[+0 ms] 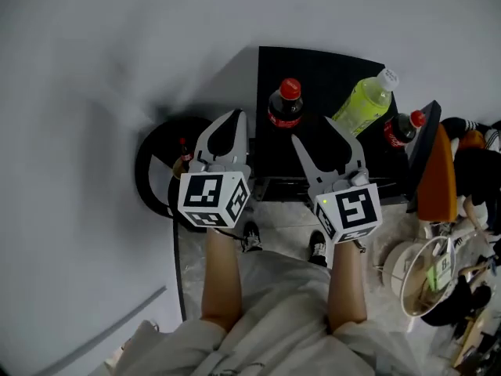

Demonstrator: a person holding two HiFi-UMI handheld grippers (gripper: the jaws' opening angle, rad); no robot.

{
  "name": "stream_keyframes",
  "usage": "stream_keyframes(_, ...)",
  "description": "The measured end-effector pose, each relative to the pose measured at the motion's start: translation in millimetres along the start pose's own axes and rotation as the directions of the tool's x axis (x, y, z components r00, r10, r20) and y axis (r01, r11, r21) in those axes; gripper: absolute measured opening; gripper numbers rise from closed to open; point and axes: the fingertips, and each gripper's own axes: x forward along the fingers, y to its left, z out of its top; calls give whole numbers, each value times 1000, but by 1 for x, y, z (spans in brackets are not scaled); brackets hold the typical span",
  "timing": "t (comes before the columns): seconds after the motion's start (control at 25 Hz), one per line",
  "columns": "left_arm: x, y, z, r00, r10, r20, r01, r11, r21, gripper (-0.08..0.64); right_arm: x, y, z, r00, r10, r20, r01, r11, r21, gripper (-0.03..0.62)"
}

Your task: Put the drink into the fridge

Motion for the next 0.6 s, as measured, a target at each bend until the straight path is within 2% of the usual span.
stream_keyframes(0.16,16,-11,-4,994,-96,-43,98,994,52,9,8,5,-9,999,-12,-47,14,998,55,251)
stream_keyframes(0.28,26,-15,-3,987,-144,-72,151,983,103,9,20,8,-10,998,-29,-57,33,997,69,264)
stream_keyframes(0.4,30,-9,2,983,-170,-69,177,979,106,9,33,11,-10,997,-31,-71,36,997,72,273)
stream_keyframes(0.6,43,10,9,983,-175,-56,181,978,105,9,52,10,-11,997,-26,-78,33,995,90,287)
